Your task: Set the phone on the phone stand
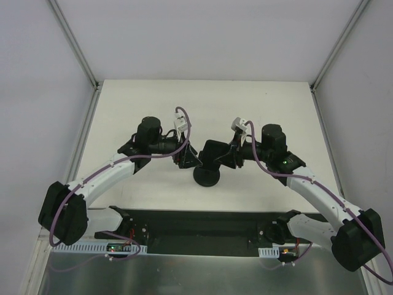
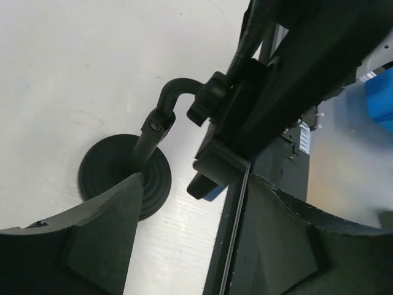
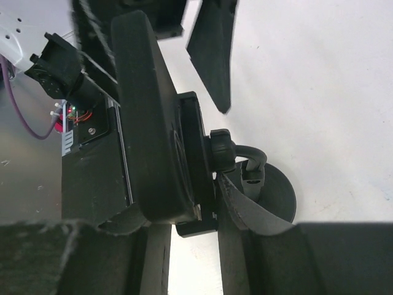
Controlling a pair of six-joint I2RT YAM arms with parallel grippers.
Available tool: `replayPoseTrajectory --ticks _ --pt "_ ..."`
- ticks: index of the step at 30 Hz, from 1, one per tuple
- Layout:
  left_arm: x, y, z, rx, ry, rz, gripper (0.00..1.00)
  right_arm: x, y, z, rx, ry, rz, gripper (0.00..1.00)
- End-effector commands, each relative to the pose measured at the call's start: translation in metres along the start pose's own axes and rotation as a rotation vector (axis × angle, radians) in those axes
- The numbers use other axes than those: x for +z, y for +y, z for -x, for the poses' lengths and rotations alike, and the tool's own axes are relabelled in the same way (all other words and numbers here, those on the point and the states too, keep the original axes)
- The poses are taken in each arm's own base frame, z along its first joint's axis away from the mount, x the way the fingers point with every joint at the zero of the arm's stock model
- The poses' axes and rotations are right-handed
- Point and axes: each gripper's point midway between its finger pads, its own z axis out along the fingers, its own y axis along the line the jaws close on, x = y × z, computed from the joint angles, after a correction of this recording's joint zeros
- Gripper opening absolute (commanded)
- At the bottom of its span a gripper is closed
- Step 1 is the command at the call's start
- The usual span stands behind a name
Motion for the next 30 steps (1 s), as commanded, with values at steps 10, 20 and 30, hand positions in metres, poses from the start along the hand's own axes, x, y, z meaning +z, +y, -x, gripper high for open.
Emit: replayPoseTrajectory --ticks 10,20,30 --pt "0.017 -0.022 -0.01 0.004 0.079 -0.204 0.42 -0.001 0.014 0.02 0.003 -0.026 0.089 0.0" --pt "0.023 0.036 -0.018 -0.101 0.142 0.141 0.0 -0.002 0.004 0.028 -0.004 -0.062 0.014 0.0" --pt "0.019 0.049 -0.018 -0.175 0.163 0.243 0.03 -0.007 0.008 0.031 -0.099 -0.121 -0.119 0.0"
